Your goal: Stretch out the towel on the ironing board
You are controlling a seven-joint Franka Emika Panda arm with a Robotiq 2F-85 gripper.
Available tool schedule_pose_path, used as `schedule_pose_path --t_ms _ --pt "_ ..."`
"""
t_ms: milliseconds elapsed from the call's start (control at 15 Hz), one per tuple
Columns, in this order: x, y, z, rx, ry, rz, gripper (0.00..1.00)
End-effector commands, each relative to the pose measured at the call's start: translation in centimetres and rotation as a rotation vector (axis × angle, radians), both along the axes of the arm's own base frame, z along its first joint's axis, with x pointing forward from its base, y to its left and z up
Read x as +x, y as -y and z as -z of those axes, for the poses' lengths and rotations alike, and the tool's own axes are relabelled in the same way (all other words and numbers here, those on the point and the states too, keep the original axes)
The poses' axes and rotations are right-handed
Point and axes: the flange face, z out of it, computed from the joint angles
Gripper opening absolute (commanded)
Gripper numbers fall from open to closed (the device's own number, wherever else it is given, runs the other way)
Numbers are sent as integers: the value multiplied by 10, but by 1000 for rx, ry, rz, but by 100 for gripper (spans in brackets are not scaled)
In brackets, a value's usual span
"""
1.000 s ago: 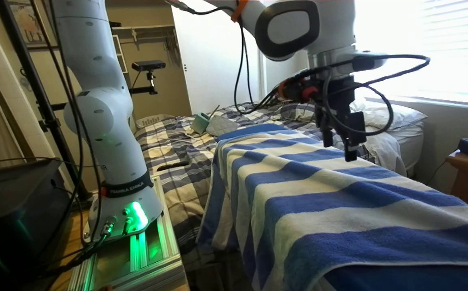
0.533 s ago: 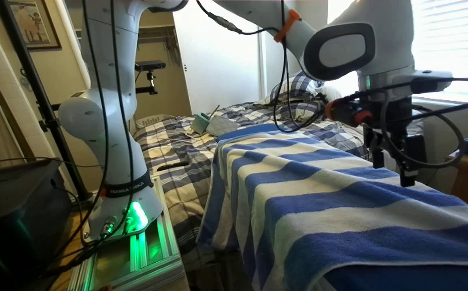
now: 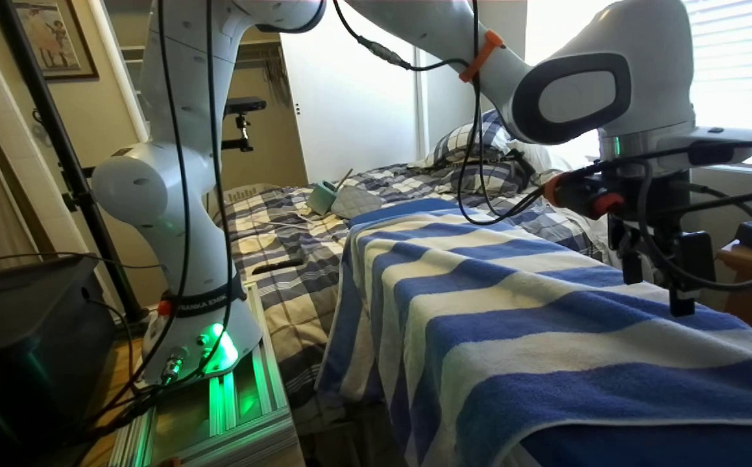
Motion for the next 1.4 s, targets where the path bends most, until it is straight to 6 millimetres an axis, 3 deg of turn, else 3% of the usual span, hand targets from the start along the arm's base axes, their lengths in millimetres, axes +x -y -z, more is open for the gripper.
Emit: schedule_pose_path --t_ms 0,400,733,800,933,1333 --pt "0 1 0 0 0 0 100" --pt "17 -4 12 78 18 -16 100" --pt "26 5 22 83 23 4 100" --pt "28 8 24 76 30 5 96" --pt "31 13 29 77 29 11 74" --pt "38 20 35 80 44 9 33"
